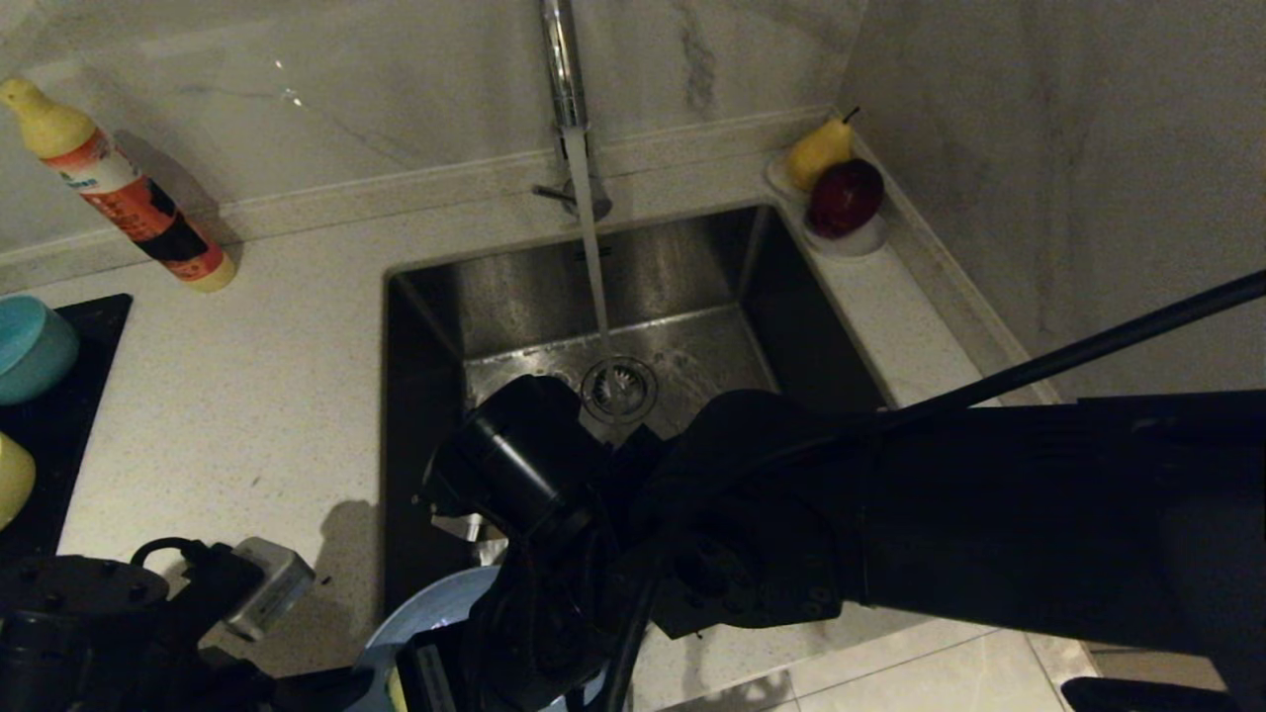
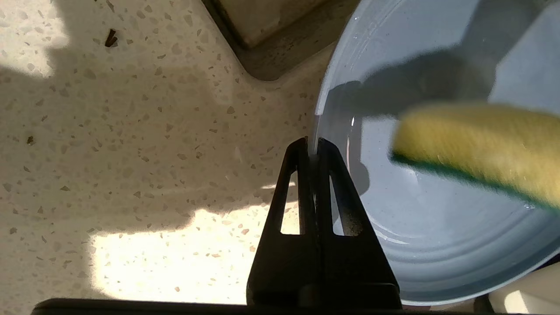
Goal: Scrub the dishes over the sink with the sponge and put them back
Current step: Wipe the plate
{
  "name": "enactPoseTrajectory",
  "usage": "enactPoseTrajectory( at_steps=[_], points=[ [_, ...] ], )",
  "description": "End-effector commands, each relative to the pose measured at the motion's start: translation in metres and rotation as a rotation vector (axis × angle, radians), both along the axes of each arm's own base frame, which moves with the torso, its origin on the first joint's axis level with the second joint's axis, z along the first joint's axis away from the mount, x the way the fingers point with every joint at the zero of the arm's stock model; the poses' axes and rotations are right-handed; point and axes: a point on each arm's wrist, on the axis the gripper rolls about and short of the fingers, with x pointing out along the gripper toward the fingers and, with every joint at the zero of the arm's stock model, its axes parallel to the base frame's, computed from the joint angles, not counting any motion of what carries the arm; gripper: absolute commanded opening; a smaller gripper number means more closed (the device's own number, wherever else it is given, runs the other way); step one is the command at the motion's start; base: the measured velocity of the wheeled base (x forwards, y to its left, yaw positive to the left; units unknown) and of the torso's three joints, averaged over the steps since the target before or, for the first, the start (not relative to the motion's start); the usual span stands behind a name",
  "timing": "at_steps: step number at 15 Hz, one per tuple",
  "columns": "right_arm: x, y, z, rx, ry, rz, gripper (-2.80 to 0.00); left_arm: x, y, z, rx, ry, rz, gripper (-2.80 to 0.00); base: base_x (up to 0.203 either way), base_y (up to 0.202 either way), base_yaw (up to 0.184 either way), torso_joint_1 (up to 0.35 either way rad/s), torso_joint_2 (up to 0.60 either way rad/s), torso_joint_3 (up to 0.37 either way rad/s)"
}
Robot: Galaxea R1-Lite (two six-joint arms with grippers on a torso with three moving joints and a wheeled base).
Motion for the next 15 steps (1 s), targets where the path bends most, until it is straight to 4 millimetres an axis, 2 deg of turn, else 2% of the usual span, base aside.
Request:
enactPoseTrajectory(
  at_steps=[1, 5, 9, 12, 15],
  points=[
    [0.001, 0.001, -0.006, -0.015, 0.014, -0.001, -2.8, 0.0, 0.0, 0.0, -0.003, -0.003, 0.002, -2.8, 0.0, 0.0, 0.0, 0.0, 0.0, 0.0],
    [-0.005, 0.011, -0.028, -0.08, 0.044, 0.017, -2.8, 0.0, 0.0, 0.0, -0.003, 0.0, 0.003, -2.8, 0.0, 0.0, 0.0, 0.0, 0.0, 0.0],
    [0.008, 0.011, -0.041, -0.1, 0.058, -0.013, -2.8, -0.002, 0.001, -0.002, 0.001, 0.005, 0.0, -2.8, 0.0, 0.0, 0.0, 0.0, 0.0, 0.0],
    [0.025, 0.004, -0.039, -0.096, 0.051, -0.106, -2.8, -0.003, 0.001, -0.003, 0.0, 0.007, 0.0, -2.8, 0.0, 0.0, 0.0, 0.0, 0.0, 0.0],
    [0.045, -0.013, -0.022, -0.058, 0.033, -0.17, -2.8, -0.013, 0.006, -0.001, -0.018, -0.021, -0.002, -2.8, 0.0, 0.0, 0.0, 0.0, 0.0, 0.0]
  ],
)
